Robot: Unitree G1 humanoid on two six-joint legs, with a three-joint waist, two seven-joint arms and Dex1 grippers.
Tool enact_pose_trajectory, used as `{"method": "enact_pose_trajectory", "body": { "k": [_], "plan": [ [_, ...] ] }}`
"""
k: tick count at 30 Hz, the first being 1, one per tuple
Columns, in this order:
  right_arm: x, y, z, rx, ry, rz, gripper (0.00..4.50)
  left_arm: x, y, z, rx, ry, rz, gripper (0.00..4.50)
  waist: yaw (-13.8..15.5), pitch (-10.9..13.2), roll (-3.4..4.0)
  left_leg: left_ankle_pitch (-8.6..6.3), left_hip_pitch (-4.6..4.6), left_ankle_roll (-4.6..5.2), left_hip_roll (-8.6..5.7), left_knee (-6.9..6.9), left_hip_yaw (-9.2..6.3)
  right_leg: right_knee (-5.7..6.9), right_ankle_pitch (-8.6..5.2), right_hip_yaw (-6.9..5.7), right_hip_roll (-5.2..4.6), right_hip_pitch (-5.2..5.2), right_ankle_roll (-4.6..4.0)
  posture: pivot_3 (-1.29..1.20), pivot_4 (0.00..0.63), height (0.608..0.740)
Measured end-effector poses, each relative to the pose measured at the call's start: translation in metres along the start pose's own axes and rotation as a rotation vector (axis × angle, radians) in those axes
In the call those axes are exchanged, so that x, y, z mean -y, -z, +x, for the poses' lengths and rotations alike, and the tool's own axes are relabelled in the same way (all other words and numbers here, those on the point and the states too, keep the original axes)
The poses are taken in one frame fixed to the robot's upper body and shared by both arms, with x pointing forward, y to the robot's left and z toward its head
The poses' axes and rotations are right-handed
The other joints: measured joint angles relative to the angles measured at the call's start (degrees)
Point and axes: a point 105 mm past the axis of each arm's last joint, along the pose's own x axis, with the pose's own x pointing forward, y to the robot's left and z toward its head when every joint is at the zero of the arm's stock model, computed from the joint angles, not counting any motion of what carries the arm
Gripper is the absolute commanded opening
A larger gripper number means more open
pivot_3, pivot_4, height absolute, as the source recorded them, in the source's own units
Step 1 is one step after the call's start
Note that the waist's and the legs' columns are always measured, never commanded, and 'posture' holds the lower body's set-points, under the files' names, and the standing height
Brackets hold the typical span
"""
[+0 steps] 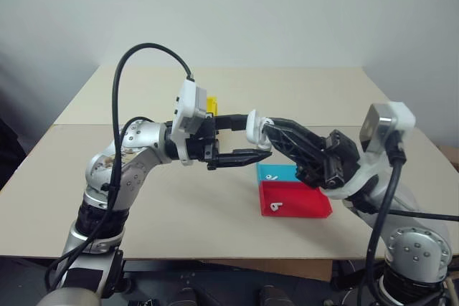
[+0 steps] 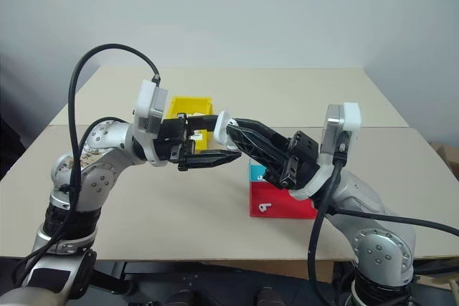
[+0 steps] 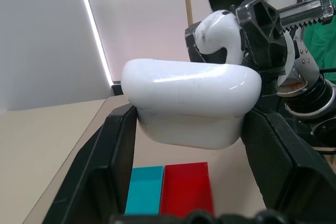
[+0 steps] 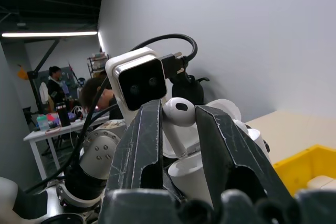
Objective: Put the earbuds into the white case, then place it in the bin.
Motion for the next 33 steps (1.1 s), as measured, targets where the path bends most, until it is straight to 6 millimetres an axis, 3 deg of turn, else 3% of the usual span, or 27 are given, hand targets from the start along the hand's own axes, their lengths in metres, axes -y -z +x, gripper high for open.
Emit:
{"method": "enact_pose_trajectory", "body": {
  "k": [10, 13, 15, 22, 27, 31, 33],
  "plan": [
    [0.003, 0.005, -0.003, -0.014, 0.013, -0.050, 1.17, -0.002, 0.000, -0.001, -0.007, -0.015, 0.002, 2.75, 0.06, 0.00, 0.00, 0.00, 0.00, 0.00, 0.00, 0.00, 0.00, -0.01, 0.00, -0.01, 0.00, 0.00, 0.00, 0.00, 0.150, 0.740],
    [0.002, 0.007, -0.003, -0.033, 0.010, -0.071, 1.78, -0.002, 0.001, -0.002, -0.009, -0.024, 0.001, 2.75, 0.09, 0.00, 0.00, 0.00, 0.00, 0.00, 0.00, 0.00, 0.00, -0.01, 0.00, -0.01, 0.00, 0.00, 0.00, 0.00, 0.150, 0.740],
    [0.000, 0.008, -0.003, -0.048, 0.000, -0.094, 2.44, -0.003, 0.001, -0.002, -0.012, -0.031, -0.004, 2.75, 0.11, 0.00, -0.01, 0.00, 0.00, 0.00, 0.00, 0.00, 0.00, -0.01, -0.01, -0.01, 0.00, 0.00, 0.00, 0.00, 0.150, 0.740],
    [-0.001, 0.013, -0.003, -0.085, 0.003, -0.135, 2.44, -0.003, 0.007, -0.005, -0.027, -0.043, -0.025, 2.75, 0.16, 0.00, -0.01, 0.00, 0.00, 0.00, 0.00, 0.00, 0.01, -0.02, -0.01, -0.01, -0.01, 0.00, 0.00, 0.00, 0.150, 0.740],
    [0.008, 0.015, -0.018, -0.170, 0.011, -0.166, 2.44, -0.002, 0.009, -0.009, -0.054, -0.045, -0.018, 2.75, 0.35, 0.02, -0.02, 0.00, -0.02, 0.00, 0.00, 0.00, 0.01, -0.12, -0.01, -0.02, -0.02, 0.02, 0.00, 0.00, 0.150, 0.740],
    [0.027, -0.007, -0.026, -0.229, 0.011, -0.272, 2.44, 0.000, 0.008, -0.007, -0.054, -0.037, -0.010, 2.75, 0.23, 0.02, -0.02, 0.00, -0.02, 0.00, 0.00, 0.00, 0.02, -0.31, -0.04, -0.01, -0.01, 0.07, -0.17, 0.00, 0.150, 0.740],
    [0.026, -0.020, -0.020, -0.246, -0.054, -0.333, 2.07, 0.000, 0.010, -0.006, -0.060, -0.039, -0.007, 2.75, 0.03, 0.02, -0.02, 0.00, -0.01, 0.00, 0.00, 0.00, 0.02, -0.31, -0.02, 0.00, 0.01, 0.06, -0.14, 0.00, 0.150, 0.740]
  ]
}}
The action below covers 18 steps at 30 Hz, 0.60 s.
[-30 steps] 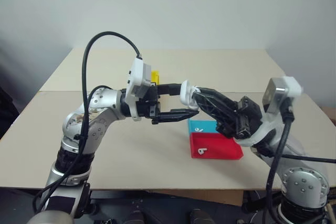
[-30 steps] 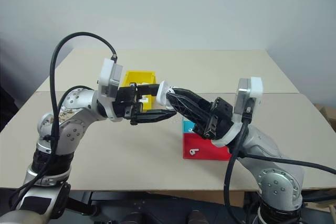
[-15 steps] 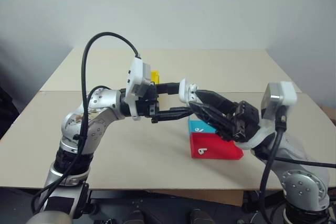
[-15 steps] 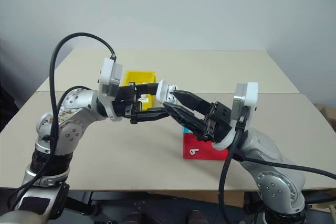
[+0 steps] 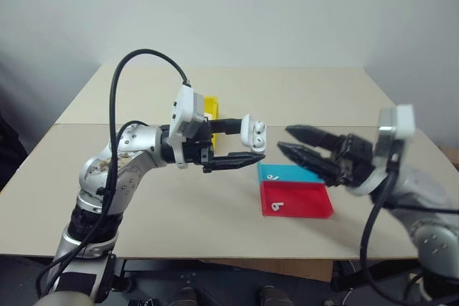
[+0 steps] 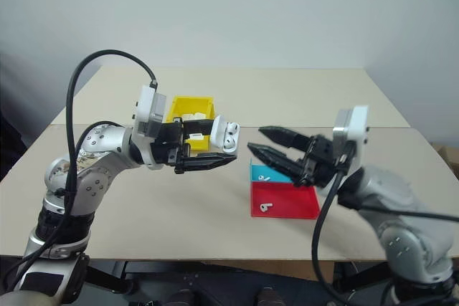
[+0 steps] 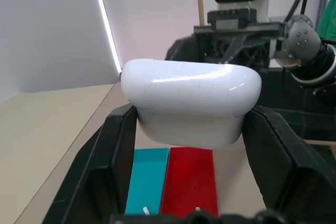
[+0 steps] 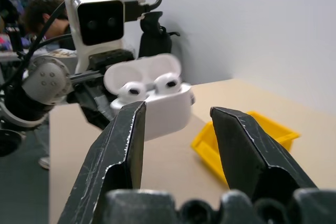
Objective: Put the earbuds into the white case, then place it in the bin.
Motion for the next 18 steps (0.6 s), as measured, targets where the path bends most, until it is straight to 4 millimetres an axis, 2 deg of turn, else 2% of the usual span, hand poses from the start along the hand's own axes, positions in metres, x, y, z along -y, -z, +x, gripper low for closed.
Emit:
{"method": "enact_pose_trajectory", "body": {
  "k": [3, 5, 6, 7, 10, 14, 18],
  "plan": [
    [0.007, -0.027, 0.013, 0.018, -0.105, -0.094, 1.28, -0.001, 0.005, 0.003, -0.011, 0.000, -0.009, 2.75, -0.08, 0.00, 0.00, 0.00, 0.00, 0.00, 0.00, -0.03, 0.01, -0.03, 0.07, 0.01, 0.01, -0.01, 0.11, 0.00, 0.150, 0.740],
    [0.010, -0.040, 0.025, 0.012, -0.175, -0.138, 0.52, -0.004, 0.007, 0.007, -0.016, 0.000, -0.012, 2.75, 0.08, 0.00, 0.00, 0.00, -0.02, 0.00, 0.00, -0.05, -0.02, -0.07, 0.08, -0.03, 0.01, 0.00, 0.12, 0.00, 0.150, 0.740],
    [0.010, -0.041, 0.028, 0.003, -0.199, -0.144, 0.17, -0.005, 0.006, 0.008, -0.016, 0.000, -0.009, 2.75, 0.14, 0.00, 0.00, 0.00, -0.02, 0.00, 0.00, -0.05, -0.02, -0.09, 0.08, -0.03, 0.01, 0.00, 0.12, 0.00, 0.150, 0.740],
    [0.011, -0.040, 0.032, -0.008, -0.230, -0.139, 0.02, -0.007, 0.006, 0.009, -0.017, -0.004, -0.003, 2.75, 0.21, 0.00, 0.00, 0.00, -0.06, 0.01, 0.00, -0.05, -0.01, -0.11, 0.10, -0.03, 0.00, -0.01, 0.16, 0.00, 0.150, 0.740],
    [0.015, -0.033, 0.053, -0.057, -0.338, -0.116, 0.02, -0.013, 0.006, 0.013, -0.041, -0.022, 0.018, 2.75, 0.24, 0.00, 0.00, 0.00, -0.12, 0.01, -0.01, -0.04, 0.01, -0.14, 0.15, -0.02, -0.01, -0.04, 0.20, 0.00, 0.150, 0.740],
    [0.020, -0.026, 0.068, -0.125, -0.411, -0.113, 0.02, -0.016, 0.012, 0.015, -0.078, -0.027, 0.021, 2.75, 0.32, 0.00, 0.00, -0.02, -0.17, 0.03, -0.01, -0.06, 0.00, -0.14, 0.15, -0.04, -0.01, -0.09, 0.20, 0.00, 0.150, 0.740],
    [0.017, -0.013, 0.078, -0.199, -0.484, -0.146, 0.02, -0.018, 0.017, 0.016, -0.110, -0.034, 0.029, 2.75, 0.34, 0.00, 0.01, -0.02, -0.31, 0.03, -0.01, -0.05, 0.00, -0.15, 0.19, -0.06, -0.02, -0.19, 0.16, 0.00, 0.150, 0.740]
  ]
}}
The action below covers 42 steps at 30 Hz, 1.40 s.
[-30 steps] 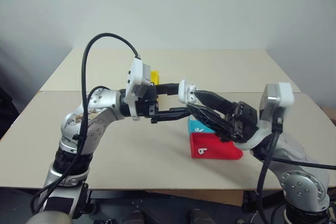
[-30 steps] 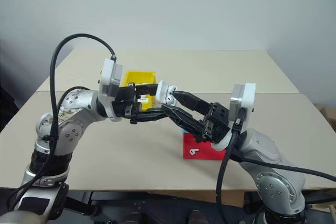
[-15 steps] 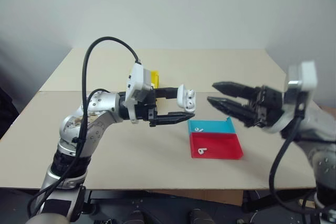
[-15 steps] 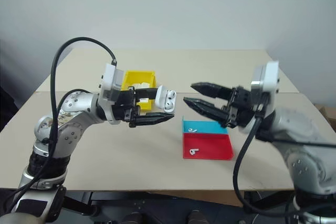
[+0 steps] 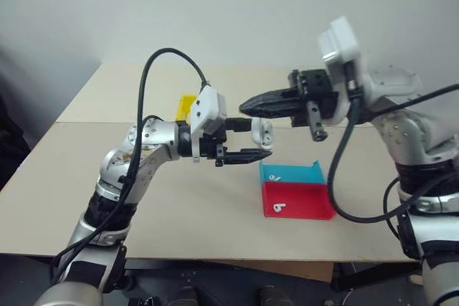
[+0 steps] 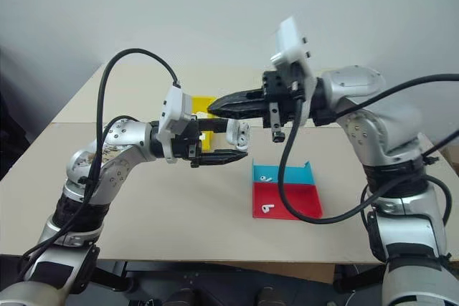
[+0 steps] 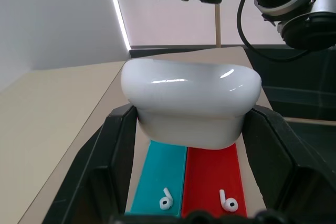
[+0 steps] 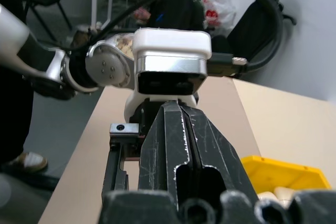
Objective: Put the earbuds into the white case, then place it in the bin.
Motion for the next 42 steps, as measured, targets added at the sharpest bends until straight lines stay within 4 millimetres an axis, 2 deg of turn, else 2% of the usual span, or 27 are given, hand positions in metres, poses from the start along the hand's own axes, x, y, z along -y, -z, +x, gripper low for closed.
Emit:
{"method": "enact_pose_trajectory", "body": {
  "k": [10, 17, 21, 28, 30, 32, 38, 40, 42],
  "plan": [
    [0.002, 0.018, 0.007, -0.156, -0.024, -0.152, 0.02, 0.003, 0.001, 0.001, -0.009, 0.002, 0.003, 2.75, 0.03, 0.00, 0.01, 0.00, -0.02, 0.00, 0.00, 0.00, -0.01, 0.01, 0.03, -0.04, 0.00, -0.01, -0.03, 0.00, 0.150, 0.740],
    [0.004, 0.034, -0.014, -0.234, 0.013, -0.180, 0.02, 0.007, 0.010, -0.002, -0.035, 0.003, -0.019, 2.75, 0.05, 0.01, 0.02, 0.00, -0.02, 0.00, 0.00, 0.01, 0.00, 0.00, 0.05, -0.04, -0.02, 0.00, -0.05, 0.00, 0.150, 0.740],
    [0.008, 0.027, -0.019, -0.194, 0.045, -0.192, 0.02, 0.009, 0.007, -0.001, -0.028, 0.007, -0.006, 2.75, -0.13, 0.01, 0.02, 0.00, 0.00, 0.00, 0.00, 0.01, -0.01, 0.02, 0.05, -0.04, 0.00, 0.00, -0.06, 0.00, 0.150, 0.740],
    [0.019, -0.008, -0.036, 0.016, 0.187, -0.229, 0.02, 0.001, 0.004, -0.009, -0.002, -0.072, 0.005, 2.75, -0.01, 0.01, 0.02, 0.00, 0.01, 0.00, 0.00, 0.01, -0.01, 0.03, 0.11, -0.04, -0.01, 0.02, -0.15, 0.00, 0.150, 0.740],
    [0.021, -0.015, -0.043, 0.053, 0.255, -0.239, 0.02, -0.007, 0.003, -0.013, 0.025, -0.156, 0.002, 2.75, 0.04, 0.01, 0.02, 0.00, 0.01, 0.00, 0.00, 0.01, -0.01, 0.02, 0.11, -0.05, -0.01, 0.04, -0.15, 0.00, 0.150, 0.740],
    [0.023, -0.012, -0.050, 0.077, 0.337, -0.205, 0.02, -0.025, 0.000, -0.016, 0.056, -0.316, 0.008, 2.75, 0.21, 0.01, 0.02, 0.00, 0.02, 0.00, 0.00, 0.06, -0.01, 0.01, 0.13, -0.06, -0.03, 0.09, -0.14, 0.00, 0.150, 0.740],
    [0.013, 0.036, -0.056, 0.072, 0.543, 0.005, 0.02, -0.092, -0.001, -0.038, 0.061, -0.831, 0.041, 2.75, 0.61, 0.01, 0.02, 0.01, 0.03, -0.01, -0.01, 0.15, -0.03, 0.03, 0.19, -0.07, -0.02, 0.14, -0.10, 0.00, 0.150, 0.740],
    [0.006, 0.049, -0.054, 0.062, 0.586, 0.068, 0.02, -0.109, 0.008, -0.047, 0.007, -0.970, 0.048, 2.75, 0.56, 0.01, 0.02, 0.01, 0.03, -0.01, -0.02, 0.15, -0.02, 0.03, 0.22, -0.05, -0.02, 0.12, -0.13, 0.00, 0.150, 0.740],
    [0.000, 0.058, -0.051, 0.051, 0.619, 0.117, 0.02, -0.125, 0.026, -0.056, -0.085, -1.087, 0.057, 2.75, 0.35, 0.01, 0.02, 0.01, 0.03, -0.01, -0.02, 0.13, -0.02, 0.03, 0.23, -0.04, -0.01, 0.10, -0.14, 0.00, 0.150, 0.740]
  ]
}}
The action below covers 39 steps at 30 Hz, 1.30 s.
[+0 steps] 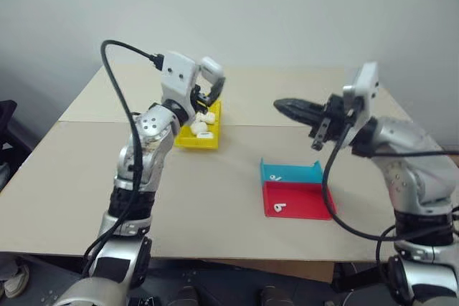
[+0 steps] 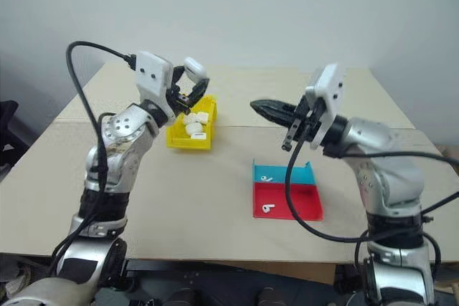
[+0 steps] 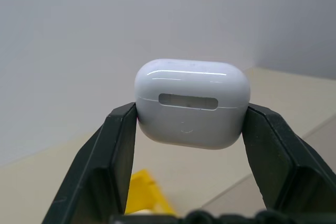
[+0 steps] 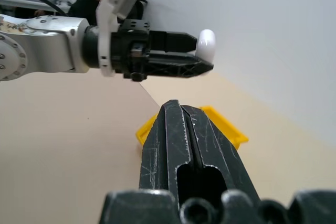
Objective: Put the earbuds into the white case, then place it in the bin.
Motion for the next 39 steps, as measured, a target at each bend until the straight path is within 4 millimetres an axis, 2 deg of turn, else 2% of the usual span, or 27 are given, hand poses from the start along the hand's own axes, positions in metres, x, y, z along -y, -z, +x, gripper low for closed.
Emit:
{"method": "enact_pose_trajectory", "body": {
  "k": [6, 8, 9, 13, 19, 22, 26, 29, 31, 35, 39],
  "plan": [
    [-0.012, 0.028, -0.017, -0.128, 0.066, 0.078, 0.02, -0.011, 0.078, 0.010, -0.260, -0.106, 0.015, 2.75, 0.03, 0.01, -0.01, 0.00, -0.05, 0.00, -0.03, -0.01, -0.01, -0.03, -0.01, -0.03, -0.03, 0.00, 0.02, 0.00, 0.150, 0.740],
    [-0.012, 0.035, -0.027, -0.180, 0.090, 0.091, 0.02, -0.011, 0.094, 0.013, -0.315, -0.114, -0.020, 2.75, 0.26, 0.02, -0.03, 0.00, -0.08, 0.00, -0.04, 0.00, -0.01, -0.06, -0.01, -0.05, -0.04, -0.02, 0.03, 0.00, 0.150, 0.740],
    [-0.011, 0.036, -0.031, -0.192, 0.104, 0.098, 0.00, -0.012, 0.098, 0.014, -0.327, -0.117, -0.024, 3.10, 0.30, 0.02, -0.03, 0.00, -0.09, 0.00, -0.04, 0.00, -0.01, -0.08, 0.00, -0.05, -0.05, -0.03, 0.03, 0.00, 0.150, 0.740],
    [-0.004, 0.031, -0.039, -0.208, 0.166, 0.095, 0.00, -0.010, 0.095, 0.022, -0.303, -0.101, -0.070, 4.40, 0.26, 0.02, -0.03, 0.00, -0.09, 0.00, -0.05, -0.01, -0.03, -0.09, 0.00, -0.04, -0.05, -0.02, 0.04, 0.00, 0.150, 0.740],
    [-0.004, 0.035, -0.040, -0.231, 0.197, 0.101, 0.00, -0.006, 0.084, 0.027, -0.229, -0.067, -0.073, 4.48, -0.03, 0.02, -0.03, 0.00, -0.08, -0.02, -0.05, -0.01, -0.04, -0.08, -0.01, -0.04, -0.05, -0.01, 0.08, 0.00, 0.150, 0.740],
    [-0.010, 0.041, -0.041, -0.266, 0.173, 0.092, 0.00, 0.000, 0.064, 0.022, -0.099, -0.032, -0.167, 4.48, -0.11, 0.02, -0.03, 0.00, -0.12, -0.02, -0.06, -0.02, -0.04, -0.10, 0.01, -0.04, -0.07, -0.02, 0.04, 0.00, 0.150, 0.740],
    [-0.017, 0.047, -0.055, -0.320, 0.129, -0.015, 0.00, 0.001, 0.031, -0.005, 0.057, 0.083, -0.261, 4.48, -0.32, 0.01, -0.02, 0.00, -0.09, -0.02, -0.07, -0.06, -0.03, -0.12, 0.01, -0.01, -0.07, -0.02, 0.04, 0.00, 0.150, 0.740],
    [-0.022, 0.050, -0.067, -0.327, 0.092, -0.093, 0.00, -0.006, 0.023, -0.031, 0.077, 0.142, -0.279, 4.48, -0.56, 0.00, -0.01, 0.02, -0.02, -0.05, -0.07, -0.07, -0.03, -0.09, -0.07, 0.02, -0.07, 0.01, 0.19, 0.00, 0.150, 0.740],
    [-0.022, 0.047, -0.080, -0.346, 0.057, -0.184, 0.00, -0.012, 0.026, -0.062, 0.047, 0.219, -0.243, 4.48, -0.97, 0.00, 0.00, 0.02, 0.14, -0.05, -0.07, -0.08, -0.02, -0.03, -0.17, 0.06, -0.07, 0.10, 0.36, 0.00, 0.150, 0.740],
    [-0.007, 0.039, -0.109, -0.421, -0.001, -0.317, 0.00, -0.020, 0.035, -0.124, -0.071, 0.382, -0.164, 4.48, -1.10, 0.01, -0.02, 0.05, 0.31, -0.10, -0.06, -0.07, 0.00, 0.00, -0.24, 0.05, -0.07, 0.19, 0.18, 0.00, 0.150, 0.740],
    [0.004, 0.041, -0.131, -0.500, -0.045, -0.373, 0.00, -0.021, 0.043, -0.171, -0.237, 0.522, -0.034, 4.48, -0.84, -0.02, -0.03, 0.04, 0.52, -0.10, -0.05, -0.07, 0.08, -0.05, -0.37, 0.09, -0.11, 0.33, -0.08, 0.00, 0.150, 0.740]
  ]
}}
